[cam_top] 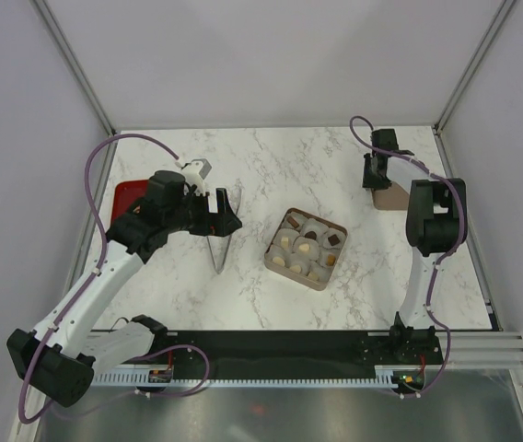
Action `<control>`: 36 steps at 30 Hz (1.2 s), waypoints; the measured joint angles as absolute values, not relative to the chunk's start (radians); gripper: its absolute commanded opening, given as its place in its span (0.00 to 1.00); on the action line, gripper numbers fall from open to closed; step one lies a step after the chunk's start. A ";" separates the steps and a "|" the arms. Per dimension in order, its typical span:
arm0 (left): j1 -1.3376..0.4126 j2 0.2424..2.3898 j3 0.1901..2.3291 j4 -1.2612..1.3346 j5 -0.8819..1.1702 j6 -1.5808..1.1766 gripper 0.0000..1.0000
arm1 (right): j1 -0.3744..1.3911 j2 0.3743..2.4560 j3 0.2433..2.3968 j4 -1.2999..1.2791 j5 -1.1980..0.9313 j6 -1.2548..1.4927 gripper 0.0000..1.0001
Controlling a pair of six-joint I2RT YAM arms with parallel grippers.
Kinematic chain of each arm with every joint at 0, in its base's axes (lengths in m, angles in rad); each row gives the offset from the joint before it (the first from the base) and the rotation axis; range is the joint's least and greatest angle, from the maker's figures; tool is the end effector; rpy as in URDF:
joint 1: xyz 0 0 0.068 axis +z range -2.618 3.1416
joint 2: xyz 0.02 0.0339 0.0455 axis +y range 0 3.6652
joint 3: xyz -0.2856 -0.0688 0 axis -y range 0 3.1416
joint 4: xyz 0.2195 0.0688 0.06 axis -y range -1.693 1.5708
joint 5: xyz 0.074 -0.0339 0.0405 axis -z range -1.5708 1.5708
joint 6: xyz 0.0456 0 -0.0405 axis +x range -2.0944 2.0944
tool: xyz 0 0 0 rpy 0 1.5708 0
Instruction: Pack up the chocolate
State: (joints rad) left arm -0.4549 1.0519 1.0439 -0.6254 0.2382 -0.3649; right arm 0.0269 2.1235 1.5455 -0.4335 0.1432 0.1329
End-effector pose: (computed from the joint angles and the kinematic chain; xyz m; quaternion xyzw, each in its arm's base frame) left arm 0.1693 -0.0948 0.3497 0.0935 0.8825 -0.2760 0.3691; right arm 0.4498 0.0056 0.1859 0.0705 0.9563 -0.0466 0.2799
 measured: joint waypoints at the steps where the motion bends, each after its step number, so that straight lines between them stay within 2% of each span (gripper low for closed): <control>1: -0.455 1.052 1.044 -0.625 0.238 -0.365 0.98 | 0.027 2.124 1.545 -0.433 0.140 0.133 0.33; 3: -0.455 1.052 1.044 -0.625 0.238 -0.365 0.98 | 0.027 2.125 1.545 -0.430 0.132 0.133 0.27; 7: -0.455 1.051 1.044 -0.624 0.237 -0.365 0.98 | 0.027 2.130 1.555 -0.432 0.105 0.130 0.00; 15: -0.455 1.049 1.044 -0.603 0.249 -0.390 0.98 | 0.026 2.103 1.596 -0.468 -0.014 0.199 0.00; 22: -0.455 1.065 1.119 -0.574 0.350 -0.467 0.97 | 0.043 1.869 1.590 -0.404 -0.255 0.358 0.00; 30: -0.449 1.098 1.196 -0.462 0.479 -0.558 0.96 | 0.184 1.570 1.415 -0.134 -0.456 0.570 0.00; 33: -0.443 1.121 1.195 -0.359 0.564 -0.664 0.96 | 0.265 1.514 1.325 0.028 -0.496 0.691 0.00; 36: -0.432 1.145 1.154 -0.149 0.666 -0.849 0.96 | 0.339 1.496 1.273 0.170 -0.498 0.789 0.00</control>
